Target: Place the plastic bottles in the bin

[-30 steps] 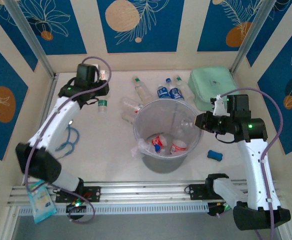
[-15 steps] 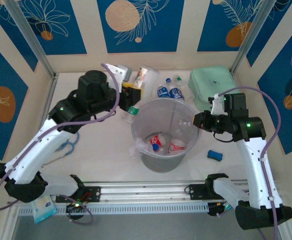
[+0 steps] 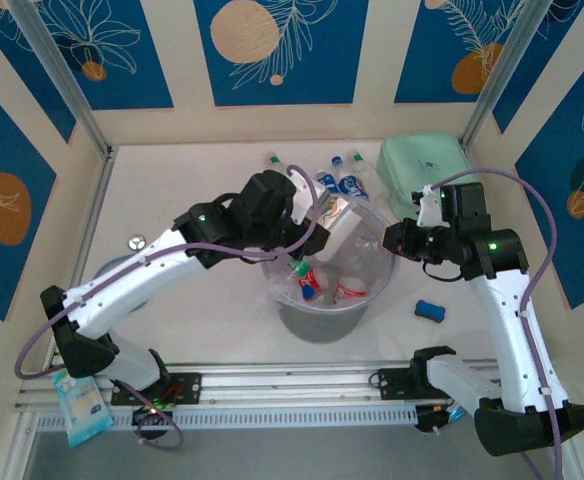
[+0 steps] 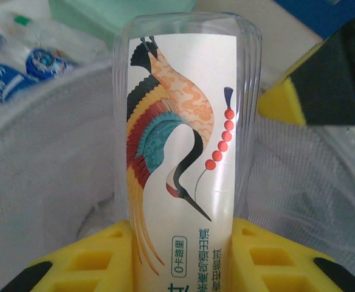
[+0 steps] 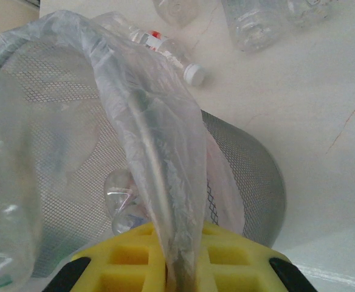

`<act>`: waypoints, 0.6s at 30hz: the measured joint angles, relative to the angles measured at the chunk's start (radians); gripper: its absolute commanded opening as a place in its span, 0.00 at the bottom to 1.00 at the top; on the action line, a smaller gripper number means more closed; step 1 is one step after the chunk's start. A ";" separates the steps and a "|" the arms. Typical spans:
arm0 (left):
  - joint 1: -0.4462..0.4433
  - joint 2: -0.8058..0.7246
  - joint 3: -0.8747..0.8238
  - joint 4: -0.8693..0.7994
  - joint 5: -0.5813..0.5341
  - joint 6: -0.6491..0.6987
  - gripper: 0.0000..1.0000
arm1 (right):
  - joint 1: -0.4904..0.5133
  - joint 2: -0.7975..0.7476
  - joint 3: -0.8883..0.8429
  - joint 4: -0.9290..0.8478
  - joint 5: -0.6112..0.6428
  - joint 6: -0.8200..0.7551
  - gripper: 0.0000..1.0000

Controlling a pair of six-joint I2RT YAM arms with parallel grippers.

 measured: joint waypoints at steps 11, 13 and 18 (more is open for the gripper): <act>-0.014 0.004 -0.223 0.115 0.037 -0.092 0.44 | 0.006 0.002 0.002 0.010 -0.001 0.000 0.14; -0.016 0.008 -0.229 0.130 0.060 -0.093 0.49 | 0.006 0.003 0.002 0.011 0.000 -0.001 0.14; -0.025 0.023 -0.229 0.165 0.121 -0.085 0.63 | 0.007 0.008 0.002 0.015 0.000 -0.001 0.18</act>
